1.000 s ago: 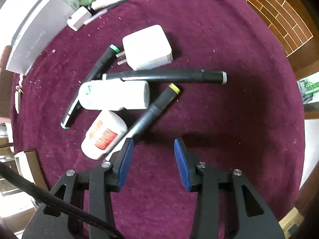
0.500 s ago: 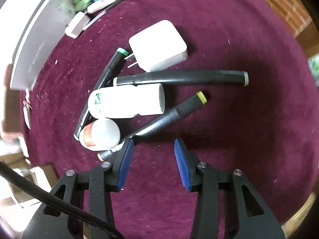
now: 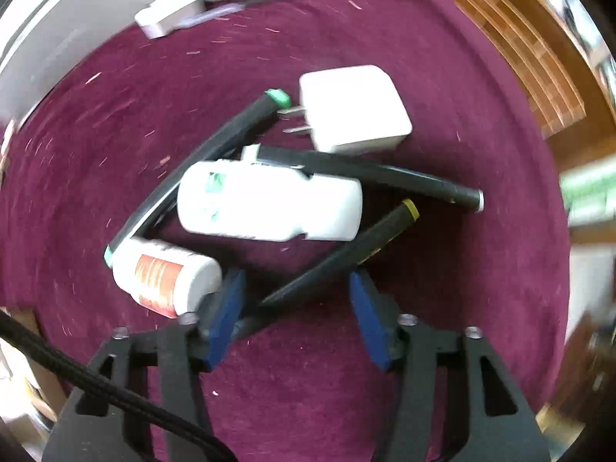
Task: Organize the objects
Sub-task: 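Grasp a yellow-capped black marker with the right gripper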
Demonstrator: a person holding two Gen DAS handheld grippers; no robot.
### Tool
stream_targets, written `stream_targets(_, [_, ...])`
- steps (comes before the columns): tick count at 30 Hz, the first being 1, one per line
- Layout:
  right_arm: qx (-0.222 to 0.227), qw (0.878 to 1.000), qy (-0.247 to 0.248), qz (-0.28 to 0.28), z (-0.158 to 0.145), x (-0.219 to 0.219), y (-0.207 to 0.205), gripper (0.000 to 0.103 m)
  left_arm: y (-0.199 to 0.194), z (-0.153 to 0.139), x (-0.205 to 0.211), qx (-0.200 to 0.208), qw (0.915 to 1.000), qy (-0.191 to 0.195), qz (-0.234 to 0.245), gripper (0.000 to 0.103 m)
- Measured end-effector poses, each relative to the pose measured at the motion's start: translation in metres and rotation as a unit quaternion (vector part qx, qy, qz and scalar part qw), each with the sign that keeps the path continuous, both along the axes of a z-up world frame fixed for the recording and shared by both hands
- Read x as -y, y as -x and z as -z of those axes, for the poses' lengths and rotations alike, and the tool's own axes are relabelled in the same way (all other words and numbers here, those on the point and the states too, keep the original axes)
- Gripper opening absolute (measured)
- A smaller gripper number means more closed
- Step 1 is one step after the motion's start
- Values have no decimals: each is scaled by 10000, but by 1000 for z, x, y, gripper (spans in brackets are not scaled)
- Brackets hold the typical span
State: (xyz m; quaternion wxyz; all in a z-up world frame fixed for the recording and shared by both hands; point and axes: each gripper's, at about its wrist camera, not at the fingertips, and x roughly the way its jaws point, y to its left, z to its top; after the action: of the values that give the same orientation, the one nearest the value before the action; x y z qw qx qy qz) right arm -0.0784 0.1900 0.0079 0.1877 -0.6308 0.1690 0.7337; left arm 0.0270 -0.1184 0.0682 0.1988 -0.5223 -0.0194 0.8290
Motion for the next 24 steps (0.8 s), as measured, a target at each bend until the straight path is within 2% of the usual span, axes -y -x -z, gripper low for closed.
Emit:
stream_targets(2, [26,9997,147,-190,-1,-5,-15,17,4,-4,-2,-59,10000,-29,56,98])
stream_targets(4, [47,9993,326,-201,-1,-15,-35,12,13,-8,-8,-44,9998,-141,126,98])
stream_targets(9, [-156,9964,837,-17,0,-42,-89,13,47,-13,-36,1,9992,-404,-17,98])
stream_targets(12, [-346,9932,1108,32,1,-51,-104,13,78,-13,-63,-157,9984,-524,-120,98])
stream_targets(15, [-556,9897,1320,-49,6,-58,-125,12,104,-7,-99,-565,9978,-334,125,98])
stream_targets(16, [-612,9883,1392,-116,6,-59,-125,12,111,-3,-113,-675,9967,-281,342,98])
stream_targets(18, [-645,9865,1495,-171,8,-73,-112,12,121,9,-138,-705,9946,-123,748,97])
stream_targets(20, [-661,9847,1605,-177,9,-76,-115,11,126,17,-154,-687,9921,-123,1044,97])
stream_targets(22, [-680,9835,1660,-220,11,-87,-118,11,129,21,-167,-793,9898,-20,1184,97])
stream_targets(24, [-700,9829,1682,-274,16,-64,-103,11,131,25,-179,-841,9872,-10,1352,98])
